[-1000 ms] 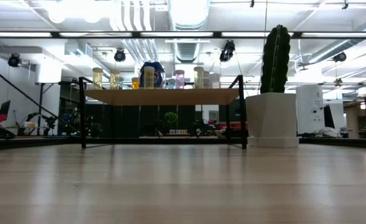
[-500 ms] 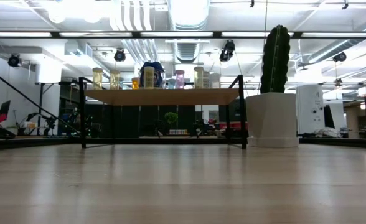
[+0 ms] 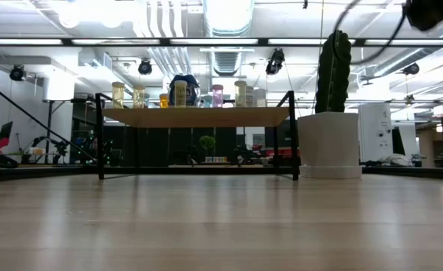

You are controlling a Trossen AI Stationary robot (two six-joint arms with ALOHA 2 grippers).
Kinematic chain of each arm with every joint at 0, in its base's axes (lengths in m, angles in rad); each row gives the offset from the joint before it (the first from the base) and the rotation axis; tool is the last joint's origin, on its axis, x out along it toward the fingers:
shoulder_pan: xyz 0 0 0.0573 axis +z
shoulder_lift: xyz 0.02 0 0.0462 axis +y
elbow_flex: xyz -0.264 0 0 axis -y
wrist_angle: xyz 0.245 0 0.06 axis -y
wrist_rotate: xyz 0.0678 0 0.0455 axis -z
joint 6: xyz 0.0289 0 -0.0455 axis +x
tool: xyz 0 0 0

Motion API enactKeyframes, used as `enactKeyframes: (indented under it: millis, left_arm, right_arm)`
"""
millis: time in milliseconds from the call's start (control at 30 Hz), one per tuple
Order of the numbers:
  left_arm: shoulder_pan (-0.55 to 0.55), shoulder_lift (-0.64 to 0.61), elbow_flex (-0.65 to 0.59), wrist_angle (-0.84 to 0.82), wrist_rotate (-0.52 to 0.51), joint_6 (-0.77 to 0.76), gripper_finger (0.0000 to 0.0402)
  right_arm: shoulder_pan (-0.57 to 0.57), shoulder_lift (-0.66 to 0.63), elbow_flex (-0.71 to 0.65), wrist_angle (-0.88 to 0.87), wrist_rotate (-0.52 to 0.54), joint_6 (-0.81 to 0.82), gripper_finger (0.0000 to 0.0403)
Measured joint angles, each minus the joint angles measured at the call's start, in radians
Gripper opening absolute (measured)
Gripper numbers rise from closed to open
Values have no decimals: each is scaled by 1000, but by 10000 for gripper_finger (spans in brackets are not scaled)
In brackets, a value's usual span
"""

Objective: Pick and place medicine bottles onto shelf by color
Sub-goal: Put the orange pill bottle on the shelf

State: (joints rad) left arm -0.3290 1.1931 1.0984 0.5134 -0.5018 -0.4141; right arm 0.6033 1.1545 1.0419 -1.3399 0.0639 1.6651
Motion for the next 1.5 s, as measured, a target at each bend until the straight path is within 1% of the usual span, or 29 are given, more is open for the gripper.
enactKeyframes:
  millis: [67,200,400,500,600,800,900,1033,1133,1267,1400,1500]
  left_arm:
    - [0,0,-4,1,0,0,233]
    - [0,0,-6,0,0,1,233]
    - [0,0,-9,0,0,1,233]
    - [0,0,-9,1,0,1,233]
    - [0,0,-9,1,-5,2,233]
    - [0,0,-9,1,-5,2,233]
    - [0,0,-9,1,-6,2,233]
    - [0,0,-9,0,-6,10,233]
    - [0,0,-9,-8,-7,10,233]
    - [2,0,-10,-8,-8,11,233]
    - [24,0,-10,-8,-13,11,233]
    - [47,-2,-10,-8,-13,11,233]
  right_arm:
    - [0,10,-54,16,15,31,310]
    - [-2,18,-156,135,41,69,319]
    - [-2,24,-280,241,46,155,312]
    - [-2,24,-311,249,63,171,301]
    - [-2,23,-312,258,69,170,282]
    - [-2,24,-296,269,69,171,221]
    - [-2,24,-293,277,67,178,198]
    - [-2,21,-293,279,64,179,197]
    - [-2,12,-253,280,69,141,203]
    - [-3,8,-122,270,148,7,211]
    - [-49,16,56,244,222,-189,209]
    - [-131,37,189,217,234,-375,207]
